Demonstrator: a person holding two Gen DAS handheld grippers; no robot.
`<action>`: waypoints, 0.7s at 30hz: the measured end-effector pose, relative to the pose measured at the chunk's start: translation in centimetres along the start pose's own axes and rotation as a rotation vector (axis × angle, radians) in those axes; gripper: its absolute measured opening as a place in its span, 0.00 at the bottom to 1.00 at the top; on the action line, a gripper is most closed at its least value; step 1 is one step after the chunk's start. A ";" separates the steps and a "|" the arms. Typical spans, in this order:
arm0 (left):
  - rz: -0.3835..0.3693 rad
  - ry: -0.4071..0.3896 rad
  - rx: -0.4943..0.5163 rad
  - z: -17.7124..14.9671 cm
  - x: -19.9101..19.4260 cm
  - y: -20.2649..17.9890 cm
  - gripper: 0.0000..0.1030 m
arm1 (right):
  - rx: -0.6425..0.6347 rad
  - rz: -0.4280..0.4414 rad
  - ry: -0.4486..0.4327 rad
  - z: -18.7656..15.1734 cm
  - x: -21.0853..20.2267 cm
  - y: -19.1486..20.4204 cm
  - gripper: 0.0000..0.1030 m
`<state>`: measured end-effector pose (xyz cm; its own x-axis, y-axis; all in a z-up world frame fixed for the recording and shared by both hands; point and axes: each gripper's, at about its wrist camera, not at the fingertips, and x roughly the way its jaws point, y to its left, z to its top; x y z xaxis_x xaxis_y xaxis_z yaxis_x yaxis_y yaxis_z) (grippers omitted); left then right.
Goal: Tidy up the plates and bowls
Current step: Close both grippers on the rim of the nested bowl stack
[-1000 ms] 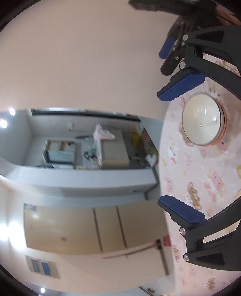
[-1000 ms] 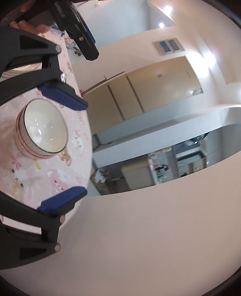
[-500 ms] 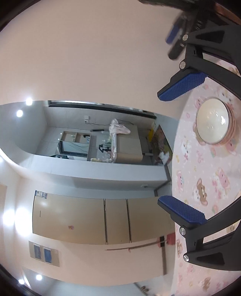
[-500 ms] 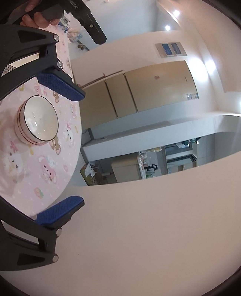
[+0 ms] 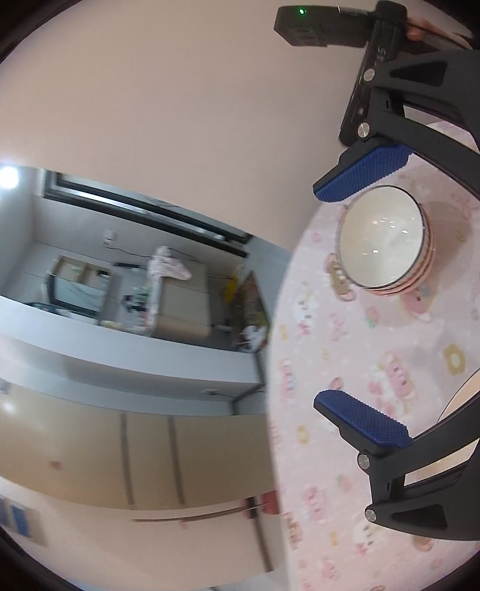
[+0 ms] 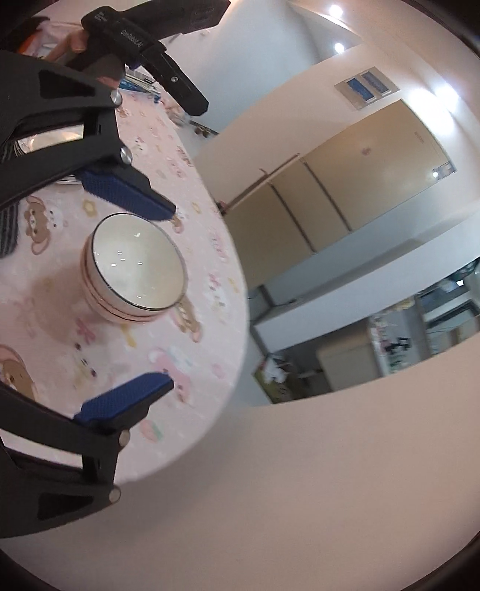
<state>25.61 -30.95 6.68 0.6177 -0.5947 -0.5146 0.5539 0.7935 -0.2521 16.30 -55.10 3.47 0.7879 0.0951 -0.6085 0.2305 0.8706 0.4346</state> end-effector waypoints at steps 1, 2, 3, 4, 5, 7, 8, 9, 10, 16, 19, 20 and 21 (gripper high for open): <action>-0.005 0.035 -0.012 -0.4 0.9 0.0 1.00 | 0.032 -0.025 0.006 -0.3 0.8 -0.4 0.71; -0.006 0.060 -0.020 -0.7 1.6 0.0 1.00 | 0.060 -0.053 0.008 -0.6 1.3 -0.7 0.71; -0.005 0.086 -0.031 -1.2 2.3 0.2 0.98 | 0.079 -0.070 0.014 -0.9 2.0 -1.0 0.71; -0.001 0.111 -0.038 -1.7 3.1 0.3 0.95 | 0.083 -0.065 0.029 -1.2 2.6 -1.1 0.70; 0.004 0.129 -0.040 -2.1 3.7 0.3 0.91 | 0.086 -0.052 0.045 -1.2 3.2 -1.3 0.69; 0.012 0.173 -0.039 -3.0 5.2 0.3 0.91 | 0.104 -0.043 0.083 -1.9 4.4 -1.7 0.69; 0.016 0.189 -0.042 -3.3 5.8 0.4 0.90 | 0.111 -0.043 0.101 -2.2 5.0 -1.8 0.69; 0.023 0.212 -0.045 -3.8 6.6 0.4 0.89 | 0.116 -0.046 0.124 -2.4 5.6 -1.9 0.69; 0.021 0.244 -0.050 -4.5 7.6 0.5 0.87 | 0.131 -0.052 0.147 -2.7 6.2 -2.0 0.68; 0.031 0.282 -0.129 -6.3 9.7 1.5 0.81 | 0.291 0.015 0.241 -4.2 8.9 -3.4 0.60; -0.014 0.300 -0.167 -6.3 9.9 2.0 0.75 | 0.297 0.033 0.248 -4.4 9.3 -3.3 0.57; -0.027 0.308 -0.180 -6.3 10.1 2.1 0.75 | 0.298 0.036 0.244 -4.5 9.4 -3.3 0.57; -0.038 0.315 -0.193 -6.4 10.3 2.1 0.75 | 0.303 0.040 0.243 -4.5 9.5 -3.3 0.57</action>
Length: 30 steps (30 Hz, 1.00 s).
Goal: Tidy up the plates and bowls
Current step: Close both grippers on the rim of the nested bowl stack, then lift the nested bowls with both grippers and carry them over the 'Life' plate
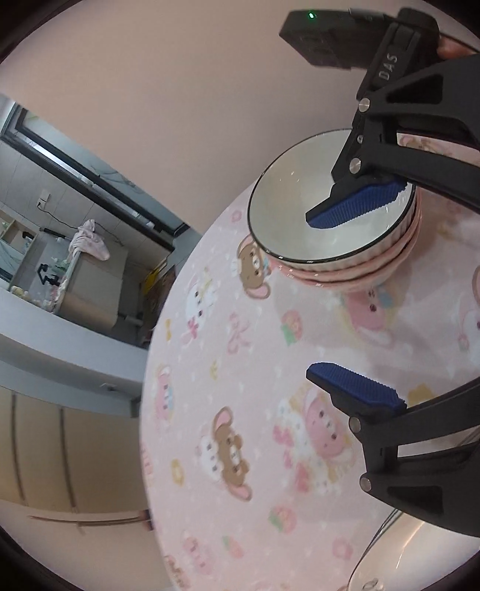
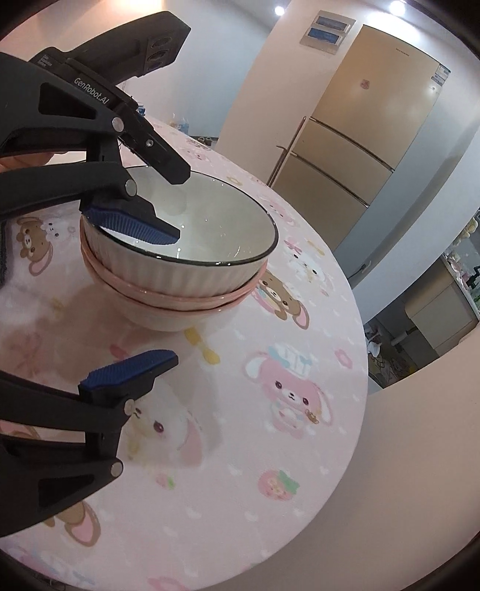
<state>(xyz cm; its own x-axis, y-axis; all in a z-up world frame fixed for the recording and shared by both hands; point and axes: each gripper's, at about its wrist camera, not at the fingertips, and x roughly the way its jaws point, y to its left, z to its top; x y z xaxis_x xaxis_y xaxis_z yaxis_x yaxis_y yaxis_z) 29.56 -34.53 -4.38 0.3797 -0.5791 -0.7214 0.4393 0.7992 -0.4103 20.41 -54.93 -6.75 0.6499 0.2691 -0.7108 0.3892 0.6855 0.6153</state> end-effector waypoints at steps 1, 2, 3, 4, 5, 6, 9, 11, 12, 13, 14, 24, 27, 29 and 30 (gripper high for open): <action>-0.008 0.011 -0.006 -0.1 0.3 0.0 0.73 | 0.005 0.011 0.003 0.0 0.2 -0.1 0.56; -0.010 0.020 -0.007 -0.2 0.5 0.0 0.68 | 0.014 0.025 0.008 0.0 0.4 -0.3 0.54; -0.011 0.029 -0.005 -0.3 0.8 -0.1 0.65 | 0.026 0.041 0.013 0.0 0.6 -0.5 0.53; -0.019 0.040 -0.005 -0.5 1.1 -0.2 0.65 | 0.045 0.063 0.018 0.0 0.9 -0.8 0.50; -0.022 0.051 -0.009 -0.7 1.5 -0.2 0.65 | 0.056 0.079 0.023 0.0 1.1 -0.8 0.50; -0.017 0.066 -0.013 -1.0 1.9 -0.3 0.65 | 0.063 0.086 0.021 -0.1 1.2 -1.0 0.50; -0.003 0.086 -0.008 -1.7 2.7 -0.5 0.65 | 0.067 0.096 -0.007 -0.6 1.4 -1.3 0.47; -0.010 0.085 -0.006 -1.8 2.8 -0.5 0.65 | 0.076 0.117 -0.020 -0.7 1.5 -1.6 0.47; -0.014 0.087 -0.009 -1.8 2.8 -0.5 0.65 | 0.085 0.130 -0.025 -0.8 1.5 -1.8 0.47; -0.023 0.090 -0.021 -1.8 2.9 -0.3 0.65 | 0.092 0.140 -0.029 -0.8 1.6 -1.9 0.47; -0.031 0.092 -0.031 -1.9 3.0 -0.1 0.65 | 0.094 0.147 -0.031 -0.7 1.7 -2.0 0.47; -0.004 0.038 0.004 -2.3 2.9 -0.9 0.54 | 0.041 0.107 -0.068 -1.0 2.0 -1.2 0.44; 0.055 -0.015 0.098 -2.7 2.5 -2.2 0.53 | 0.011 0.079 -0.069 -1.0 2.1 -0.8 0.38; 0.042 -0.020 0.100 -2.8 2.5 -2.2 0.53 | 0.015 0.092 -0.069 -0.9 2.1 -0.9 0.38; 0.016 -0.006 0.084 -2.7 2.7 -2.0 0.53 | 0.020 0.101 -0.067 -0.9 2.2 -1.1 0.38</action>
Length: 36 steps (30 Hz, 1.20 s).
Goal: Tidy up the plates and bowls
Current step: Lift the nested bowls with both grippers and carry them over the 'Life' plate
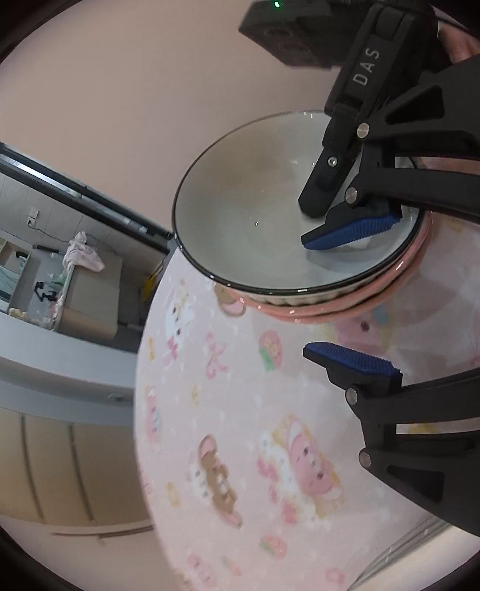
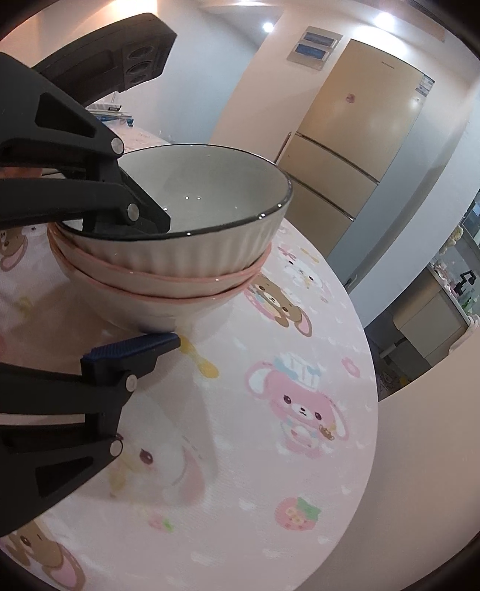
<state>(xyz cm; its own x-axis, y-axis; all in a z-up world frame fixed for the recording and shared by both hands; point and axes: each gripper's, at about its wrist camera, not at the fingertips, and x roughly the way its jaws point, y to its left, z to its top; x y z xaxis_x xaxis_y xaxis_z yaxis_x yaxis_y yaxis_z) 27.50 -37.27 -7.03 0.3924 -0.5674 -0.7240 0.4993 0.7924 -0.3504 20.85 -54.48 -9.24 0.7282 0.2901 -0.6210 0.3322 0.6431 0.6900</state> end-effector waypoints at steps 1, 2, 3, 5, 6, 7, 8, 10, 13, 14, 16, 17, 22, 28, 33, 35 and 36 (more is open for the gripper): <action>-0.024 0.012 -0.023 0.0 0.2 0.3 0.54 | 0.004 0.008 0.000 0.1 0.1 -0.1 0.37; -0.031 0.016 -0.033 0.0 0.3 0.4 0.57 | 0.013 0.017 0.000 0.1 0.1 -0.2 0.37; -0.029 0.014 -0.034 0.0 0.3 0.5 0.58 | 0.022 0.027 -0.002 0.0 0.1 -0.4 0.37; -0.020 -0.001 -0.021 -0.2 0.2 0.2 0.56 | 0.035 0.041 -0.004 0.0 0.2 -0.6 0.37; -0.021 -0.011 -0.014 -0.2 0.1 0.0 0.45 | 0.038 0.046 -0.005 -0.1 0.2 -0.7 0.37; -0.024 -0.032 0.005 -0.3 -0.2 -0.3 0.42 | 0.042 0.050 -0.008 -0.1 0.1 -0.8 0.37; -0.004 -0.048 0.020 -0.4 -0.5 -0.6 0.36 | 0.047 0.053 -0.010 -0.2 0.1 -0.8 0.37; 0.034 -0.090 0.043 -0.6 -1.2 -0.9 0.29 | 0.054 0.061 -0.012 -0.3 0.0 -0.9 0.37; 0.034 -0.103 0.050 -0.7 -1.3 -0.9 0.29 | 0.051 0.062 -0.017 -0.4 -0.1 -0.9 0.37; 0.033 -0.106 0.054 -0.7 -1.4 -0.9 0.28 | 0.051 0.061 -0.019 -0.4 -0.1 -0.9 0.37; 0.018 -0.108 0.047 -0.7 -1.4 -0.7 0.28 | 0.030 0.053 -0.021 -0.4 -0.1 -0.6 0.37; 0.009 -0.106 0.041 -0.8 -1.5 -0.5 0.28 | 0.007 0.043 -0.020 -0.4 -0.2 -0.4 0.38; -0.011 -0.091 0.039 -0.7 -1.3 -0.4 0.32 | -0.018 0.025 -0.034 -0.6 -0.3 0.0 0.38; -0.052 -0.046 -0.001 -0.9 -0.9 -0.1 0.42 | 0.025 0.056 -0.015 -0.3 0.0 -0.9 0.38; -0.060 -0.072 -0.015 -1.2 -1.5 0.1 0.35 | 0.032 0.068 -0.021 -0.4 -0.1 -1.0 0.38; -0.059 -0.092 -0.005 -1.3 -2.0 0.0 0.34 | 0.046 0.082 -0.011 -0.4 -0.1 -1.2 0.38; -0.054 -0.121 0.007 -1.3 -2.7 -0.2 0.34 | 0.042 0.088 -0.011 -0.4 -0.2 -1.1 0.38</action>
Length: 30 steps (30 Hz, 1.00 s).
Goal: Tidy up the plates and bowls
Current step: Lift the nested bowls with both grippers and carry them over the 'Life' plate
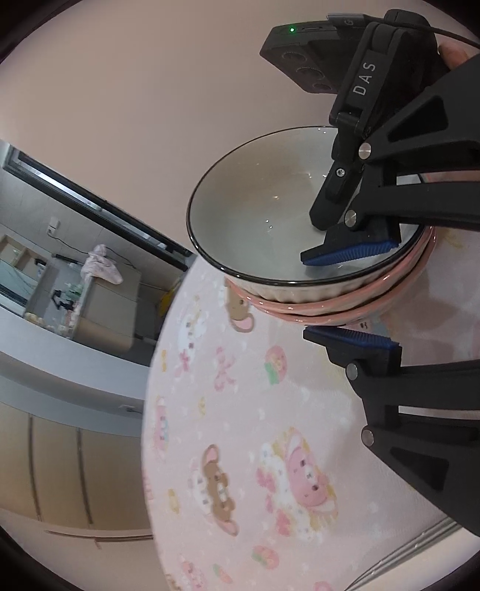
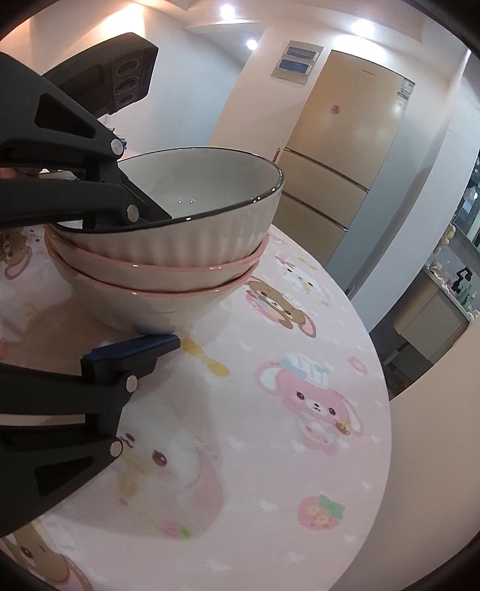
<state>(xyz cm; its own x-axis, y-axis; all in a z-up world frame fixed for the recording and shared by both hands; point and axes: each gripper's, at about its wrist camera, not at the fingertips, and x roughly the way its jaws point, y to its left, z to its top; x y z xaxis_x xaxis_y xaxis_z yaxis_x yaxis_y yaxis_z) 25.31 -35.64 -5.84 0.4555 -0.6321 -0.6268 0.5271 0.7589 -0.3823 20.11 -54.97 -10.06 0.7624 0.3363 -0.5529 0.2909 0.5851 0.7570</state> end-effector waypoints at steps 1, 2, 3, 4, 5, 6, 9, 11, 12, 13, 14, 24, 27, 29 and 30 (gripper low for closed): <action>-0.001 -0.021 0.008 0.1 -0.3 -0.2 0.34 | -0.024 0.005 -0.010 0.0 -0.2 0.4 0.38; -0.010 -0.047 0.015 0.1 -0.9 -0.3 0.34 | -0.048 0.010 -0.029 -0.1 -0.5 0.9 0.38; -0.016 -0.059 0.018 0.2 -1.1 -0.3 0.34 | -0.062 0.018 -0.046 -0.2 -0.7 1.2 0.38; -0.024 -0.077 0.022 0.2 -1.6 -0.4 0.34 | -0.071 0.032 -0.061 -0.2 -1.1 1.4 0.38; -0.028 -0.090 0.028 0.2 -1.9 -0.5 0.34 | -0.070 0.047 -0.071 -0.1 -1.3 1.4 0.38; -0.030 -0.110 0.043 0.1 -2.3 -0.9 0.34 | -0.067 0.060 -0.081 -0.1 -1.6 1.3 0.38; -0.022 -0.151 0.074 0.1 -3.3 -1.7 0.34 | -0.076 0.103 -0.117 0.2 -2.5 1.6 0.38; -0.011 -0.169 0.063 0.2 -4.1 -2.0 0.34 | -0.135 0.103 -0.129 0.2 -2.8 2.4 0.38; -0.008 -0.167 0.061 0.3 -4.1 -2.1 0.34 | -0.158 0.099 -0.131 0.1 -2.8 2.8 0.38; -0.004 -0.163 0.062 0.5 -4.3 -2.0 0.34 | -0.161 0.098 -0.132 0.0 -2.8 3.0 0.38; 0.005 -0.159 0.062 0.6 -4.5 -2.0 0.34 | -0.146 0.102 -0.126 -0.1 -2.7 3.0 0.38; 0.058 -0.170 0.078 3.9 -10.1 -2.4 0.34 | -0.137 0.131 -0.063 0.2 -3.8 7.6 0.38; 0.095 -0.187 0.077 4.8 -12.8 -1.9 0.34 | -0.174 0.141 -0.052 -0.2 -4.3 11.0 0.38; 0.141 -0.163 0.068 5.4 -14.9 -1.4 0.34 | -0.205 0.125 -0.028 -1.0 -4.3 13.2 0.40; 0.154 -0.148 0.060 5.5 -15.5 -1.1 0.34 | -0.240 0.094 -0.013 -1.6 -4.2 14.6 0.41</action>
<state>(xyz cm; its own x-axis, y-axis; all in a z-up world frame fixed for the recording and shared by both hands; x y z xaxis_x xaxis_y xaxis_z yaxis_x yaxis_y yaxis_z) 21.65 -27.52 8.01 0.6321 -0.5290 -0.5663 0.4831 0.8404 -0.2457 20.23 -46.69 2.78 0.7872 0.3892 -0.4784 0.0737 0.7108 0.6995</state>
